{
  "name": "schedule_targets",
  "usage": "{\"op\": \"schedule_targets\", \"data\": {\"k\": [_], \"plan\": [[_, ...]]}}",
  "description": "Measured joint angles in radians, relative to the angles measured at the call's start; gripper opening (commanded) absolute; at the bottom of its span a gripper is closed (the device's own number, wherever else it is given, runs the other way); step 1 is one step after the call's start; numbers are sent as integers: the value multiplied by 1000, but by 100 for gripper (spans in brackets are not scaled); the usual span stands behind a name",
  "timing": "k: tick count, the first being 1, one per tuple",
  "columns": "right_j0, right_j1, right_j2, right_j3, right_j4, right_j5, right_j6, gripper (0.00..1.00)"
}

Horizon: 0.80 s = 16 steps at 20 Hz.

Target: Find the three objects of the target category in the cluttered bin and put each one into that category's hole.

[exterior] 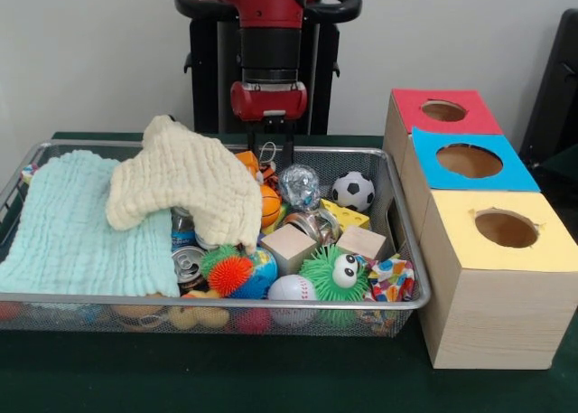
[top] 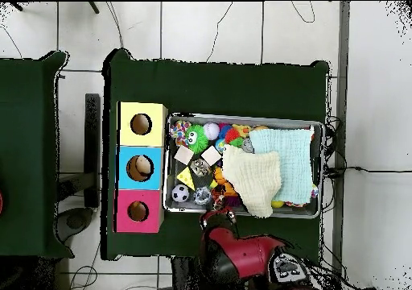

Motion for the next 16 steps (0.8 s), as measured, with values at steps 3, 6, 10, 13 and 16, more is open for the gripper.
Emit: {"op": "schedule_targets", "data": {"k": [3, 6, 10, 13, 16], "plan": [[15, 15, -23, -16, 0, -8, 0, 100], [24, 28, -35, -28, 0, -16, 0, 100], [37, 59, -55, -50, 0, -48, 0, 100], [41, 75, -64, -58, 0, -71, 0, 100], [43, 93, -69, -65, 1, -100, 0, 100]]}}
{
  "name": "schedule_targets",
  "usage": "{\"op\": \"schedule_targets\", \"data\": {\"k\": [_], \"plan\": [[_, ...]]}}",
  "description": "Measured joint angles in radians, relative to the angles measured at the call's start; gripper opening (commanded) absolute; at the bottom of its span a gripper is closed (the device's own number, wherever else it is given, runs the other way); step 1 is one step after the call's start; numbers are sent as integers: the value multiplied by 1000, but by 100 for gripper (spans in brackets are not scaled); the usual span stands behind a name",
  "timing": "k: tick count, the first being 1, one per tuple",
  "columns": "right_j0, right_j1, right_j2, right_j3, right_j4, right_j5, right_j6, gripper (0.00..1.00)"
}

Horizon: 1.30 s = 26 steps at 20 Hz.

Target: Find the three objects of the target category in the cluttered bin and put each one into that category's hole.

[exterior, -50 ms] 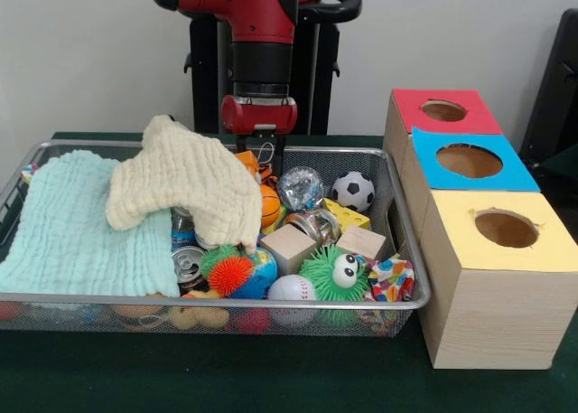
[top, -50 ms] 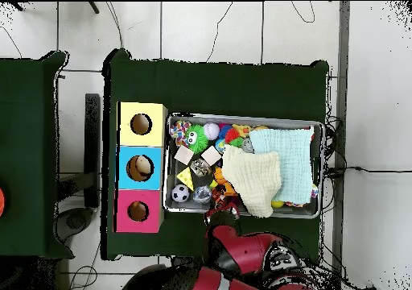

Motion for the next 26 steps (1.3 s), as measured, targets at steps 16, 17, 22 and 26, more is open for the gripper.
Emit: {"op": "schedule_targets", "data": {"k": [16, 17, 22, 26], "plan": [[0, 10, 0, -3, 1, -29, 0, 0], [0, 10, 0, -4, 1, -29, 0, 0], [-13, -9, 12, 0, 1, -13, 0, 0], [-54, -78, 62, 20, 0, 85, 0, 0]]}}
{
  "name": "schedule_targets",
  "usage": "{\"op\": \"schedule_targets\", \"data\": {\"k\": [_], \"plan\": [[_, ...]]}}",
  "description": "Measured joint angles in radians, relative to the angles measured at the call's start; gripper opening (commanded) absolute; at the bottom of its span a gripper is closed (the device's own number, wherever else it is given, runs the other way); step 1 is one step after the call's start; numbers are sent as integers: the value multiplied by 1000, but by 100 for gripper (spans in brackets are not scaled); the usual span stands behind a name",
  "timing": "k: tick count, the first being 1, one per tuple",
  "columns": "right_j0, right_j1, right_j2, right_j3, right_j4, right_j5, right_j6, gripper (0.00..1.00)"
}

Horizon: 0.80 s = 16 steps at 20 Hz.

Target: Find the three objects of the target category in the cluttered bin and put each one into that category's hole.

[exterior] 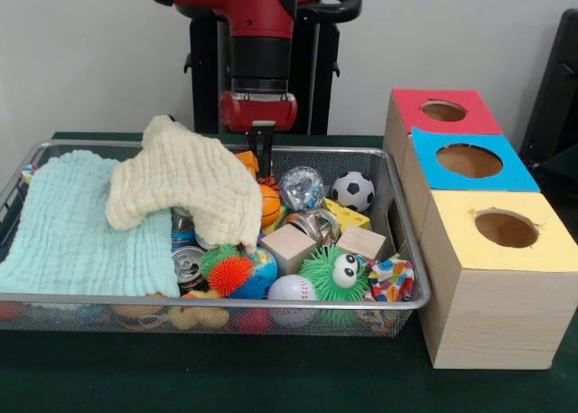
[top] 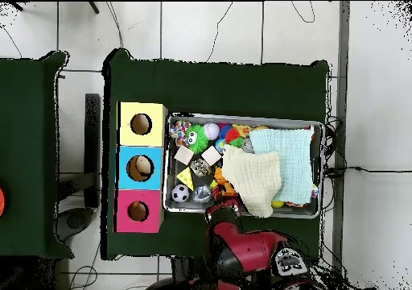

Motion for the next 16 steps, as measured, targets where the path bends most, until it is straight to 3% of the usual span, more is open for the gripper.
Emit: {"op": "schedule_targets", "data": {"k": [7, 16], "plan": [[-65, -138, 93, 23, 1, 203, 0, 0], [-117, -231, 200, 30, 17, 243, 0, 0]]}}
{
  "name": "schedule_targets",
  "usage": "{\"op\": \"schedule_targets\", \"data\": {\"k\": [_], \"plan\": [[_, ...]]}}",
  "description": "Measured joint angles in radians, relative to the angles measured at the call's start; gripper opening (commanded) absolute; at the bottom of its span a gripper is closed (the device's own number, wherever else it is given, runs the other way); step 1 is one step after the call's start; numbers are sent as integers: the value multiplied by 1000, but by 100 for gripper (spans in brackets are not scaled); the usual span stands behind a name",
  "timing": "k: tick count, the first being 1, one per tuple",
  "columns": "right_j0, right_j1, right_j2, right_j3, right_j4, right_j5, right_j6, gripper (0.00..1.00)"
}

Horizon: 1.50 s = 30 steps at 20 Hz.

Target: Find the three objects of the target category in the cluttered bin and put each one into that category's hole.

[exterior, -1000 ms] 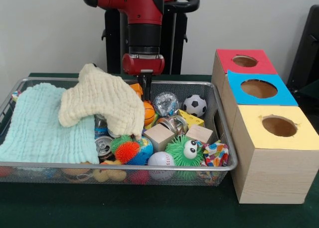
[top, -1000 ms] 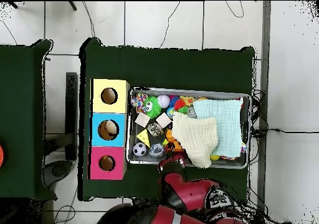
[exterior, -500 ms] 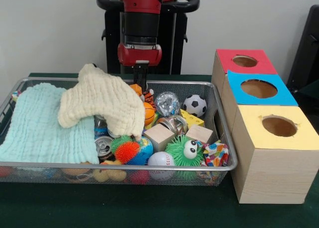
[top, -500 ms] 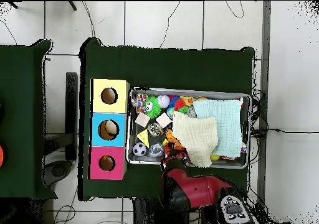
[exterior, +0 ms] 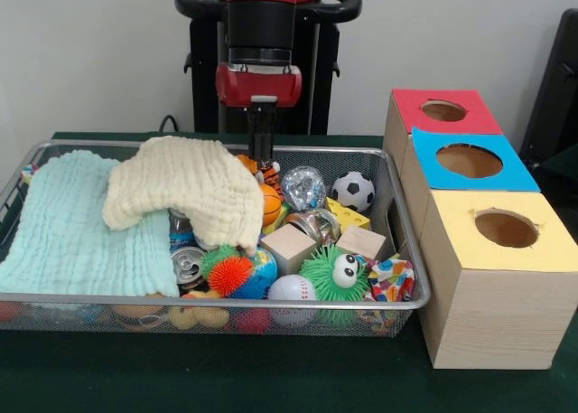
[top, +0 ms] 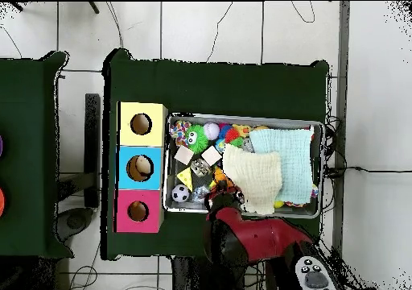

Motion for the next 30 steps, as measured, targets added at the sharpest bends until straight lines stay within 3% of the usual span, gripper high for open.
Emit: {"op": "schedule_targets", "data": {"k": [5, 15, 16, 30], "plan": [[-3, -10, 33, 0, 22, 0, 0, 0], [62, 50, 23, 0, 48, 0, 0, 0], [71, 59, 18, 0, 48, 0, 0, 100], [81, 67, -45, 2, 48, 1, 0, 100]]}}
